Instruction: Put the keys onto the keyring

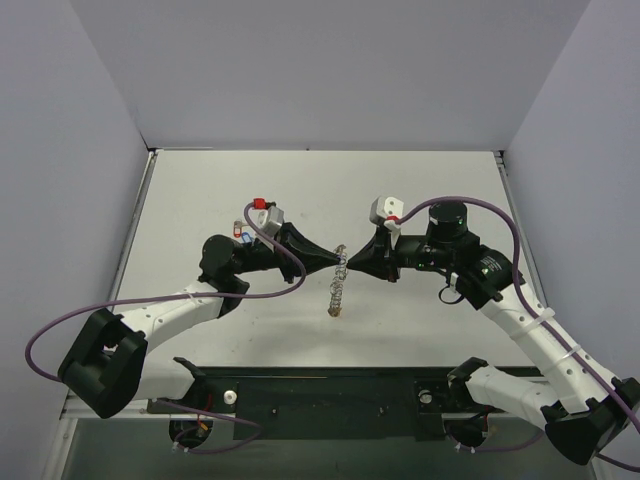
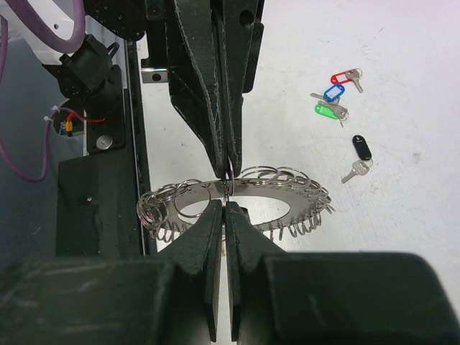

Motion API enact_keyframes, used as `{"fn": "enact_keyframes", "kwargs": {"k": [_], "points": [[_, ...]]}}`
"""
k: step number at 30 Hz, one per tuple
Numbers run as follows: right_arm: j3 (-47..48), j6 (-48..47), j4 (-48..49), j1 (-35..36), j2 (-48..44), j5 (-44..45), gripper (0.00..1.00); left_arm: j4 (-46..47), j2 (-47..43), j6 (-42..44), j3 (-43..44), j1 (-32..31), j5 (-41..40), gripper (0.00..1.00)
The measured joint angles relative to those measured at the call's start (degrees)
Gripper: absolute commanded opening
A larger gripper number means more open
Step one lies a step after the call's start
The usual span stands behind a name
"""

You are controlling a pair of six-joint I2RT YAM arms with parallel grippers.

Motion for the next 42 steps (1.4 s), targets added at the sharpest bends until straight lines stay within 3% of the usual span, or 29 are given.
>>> {"fn": "enact_keyframes", "kwargs": {"k": [13, 21, 28, 32, 34, 42], "points": [[0.00, -1.05, 0.24, 0.33, 0.00, 0.50, 0.00, 4.24, 0.90, -5.01, -0.22, 0.31, -1.33, 0.00], [-0.68, 1.49, 3.52, 0.46, 0.00, 2.34, 0.00, 7.80, 2.21, -10.75, -1.99, 0.33, -7.52, 0.00], [-1.77, 1.79, 4.76, 1.05, -0.11, 3.32, 0.00, 8.92, 2.03, -8.98, -4.70, -1.95, -14.03, 0.00], [-1.84, 1.11, 3.69, 1.14, -0.94, 3.34, 0.18, 9.18, 1.81, -7.06, -5.53, -3.63, -17.00, 0.00], [-1.86, 0.50, 2.62, 1.16, -1.84, 3.10, 0.34, 9.18, 1.64, -6.23, -6.16, -4.17, -18.58, 0.00], [-0.68, 3.17, -1.05, -1.49, -5.44, -0.98, 0.62, 9.09, 1.42, -3.65, -7.91, -5.60, -20.72, 0.00]]}}
